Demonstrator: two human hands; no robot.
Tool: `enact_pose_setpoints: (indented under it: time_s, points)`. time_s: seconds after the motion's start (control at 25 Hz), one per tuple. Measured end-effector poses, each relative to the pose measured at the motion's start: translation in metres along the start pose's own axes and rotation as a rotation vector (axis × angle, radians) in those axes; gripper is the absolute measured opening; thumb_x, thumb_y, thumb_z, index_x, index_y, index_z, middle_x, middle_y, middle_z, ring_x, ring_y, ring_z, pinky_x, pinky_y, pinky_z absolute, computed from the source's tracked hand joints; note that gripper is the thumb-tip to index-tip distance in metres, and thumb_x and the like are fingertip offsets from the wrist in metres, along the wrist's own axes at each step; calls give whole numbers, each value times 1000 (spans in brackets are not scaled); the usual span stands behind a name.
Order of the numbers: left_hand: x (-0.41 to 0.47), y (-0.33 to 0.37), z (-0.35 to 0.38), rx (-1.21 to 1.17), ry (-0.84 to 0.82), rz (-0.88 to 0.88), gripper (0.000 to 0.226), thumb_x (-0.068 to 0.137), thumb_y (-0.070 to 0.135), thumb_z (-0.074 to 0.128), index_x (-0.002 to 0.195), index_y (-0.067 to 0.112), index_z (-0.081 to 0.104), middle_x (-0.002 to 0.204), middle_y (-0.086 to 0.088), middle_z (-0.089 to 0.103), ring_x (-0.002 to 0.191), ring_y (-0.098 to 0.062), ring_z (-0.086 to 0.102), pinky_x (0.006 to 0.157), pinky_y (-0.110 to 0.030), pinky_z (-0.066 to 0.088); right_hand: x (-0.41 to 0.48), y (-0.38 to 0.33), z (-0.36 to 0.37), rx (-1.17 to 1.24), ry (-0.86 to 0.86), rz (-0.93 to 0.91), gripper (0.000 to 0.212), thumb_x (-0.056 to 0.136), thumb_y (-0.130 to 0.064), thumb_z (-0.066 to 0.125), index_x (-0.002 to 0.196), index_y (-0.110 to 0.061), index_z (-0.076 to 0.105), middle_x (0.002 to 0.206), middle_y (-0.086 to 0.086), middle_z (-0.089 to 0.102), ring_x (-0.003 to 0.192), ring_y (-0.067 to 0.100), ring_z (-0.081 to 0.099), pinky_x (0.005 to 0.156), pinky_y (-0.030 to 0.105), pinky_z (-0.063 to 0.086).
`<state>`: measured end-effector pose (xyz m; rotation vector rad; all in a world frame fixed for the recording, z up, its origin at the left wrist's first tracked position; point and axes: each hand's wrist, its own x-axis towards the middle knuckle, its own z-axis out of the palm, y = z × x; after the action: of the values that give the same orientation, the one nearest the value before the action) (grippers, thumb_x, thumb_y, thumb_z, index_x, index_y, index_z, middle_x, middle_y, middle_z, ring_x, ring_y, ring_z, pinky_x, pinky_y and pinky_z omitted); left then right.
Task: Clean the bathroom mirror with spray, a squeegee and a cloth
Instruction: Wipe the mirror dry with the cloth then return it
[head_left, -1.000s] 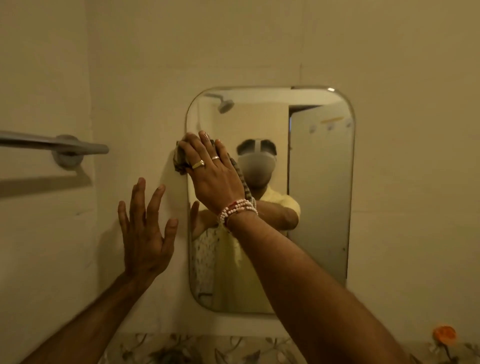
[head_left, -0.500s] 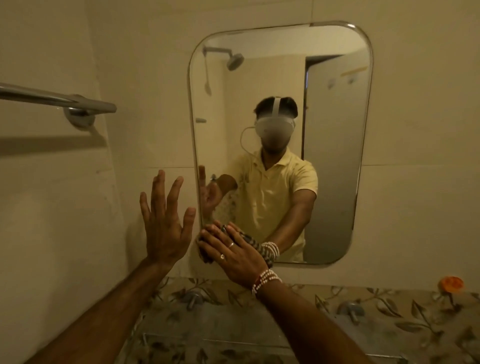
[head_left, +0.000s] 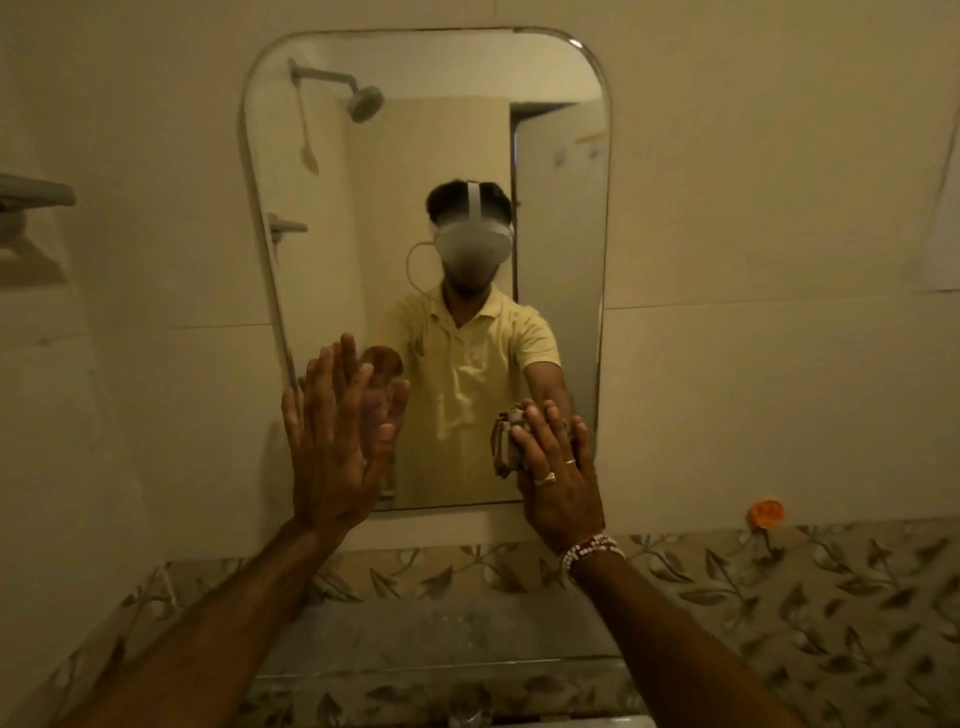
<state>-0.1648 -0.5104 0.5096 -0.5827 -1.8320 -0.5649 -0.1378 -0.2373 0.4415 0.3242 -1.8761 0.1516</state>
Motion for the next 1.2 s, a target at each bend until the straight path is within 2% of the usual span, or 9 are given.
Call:
enact_pose_setpoints:
  time_s: [0.12,0.24,0.52,0.64,0.8,0.92,1.04,1.2]
  points:
    - [10,14,7,-12,3,10,67,107,57,22,162,19,31,175,-15,10,163,-30,7,127,-65,5,16,11,-11,45,35,75,71,95,-16,57,156,-29,24,169,-6,12,156,27,15,126,52,7]
    - [22,10,6,2,26,30,68,107,58,21,162,19,31,176,-9,6,163,-29,6,127,-64,4,56,15,-18,113,128,166,65,96,-17,55,155,-29,29,167,-1,23,155,27,18,126,52,7]
    - [36,4,3,49,44,42,68,107,60,19,164,22,25,177,-4,0,163,-27,4,126,-66,5,199,27,-55,131,280,173,54,101,-20,47,152,-26,32,165,0,27,156,18,10,127,43,2]
    - [38,-4,0,92,38,26,70,107,58,19,161,16,36,176,-9,7,163,-30,8,126,-66,4,279,31,-78,140,355,225,52,102,-25,40,153,-26,31,166,-2,25,156,19,9,127,39,1]
    - [38,-20,-13,164,27,-16,75,107,58,16,155,8,47,173,-16,19,162,-32,12,123,-71,10,341,14,-84,87,411,284,52,103,-26,37,154,-22,30,166,1,26,156,23,12,127,44,4]
    - [37,-33,-19,166,44,-51,74,107,59,16,156,11,45,174,-14,18,162,-31,12,122,-72,12,354,-16,-73,103,348,136,53,102,-23,40,154,-22,31,165,2,28,156,24,13,127,47,6]
    - [35,-41,-21,177,75,-26,72,108,58,17,157,12,42,174,-12,17,162,-30,12,124,-68,9,368,-49,-66,119,249,-29,54,101,-22,40,154,-23,32,164,2,29,156,25,14,127,44,1]
    - [37,-42,-23,176,90,-25,71,108,57,18,158,13,40,175,-12,14,162,-30,11,126,-67,8,357,-72,-50,89,171,-172,55,99,-18,47,153,-19,36,162,5,33,154,27,19,127,47,6]
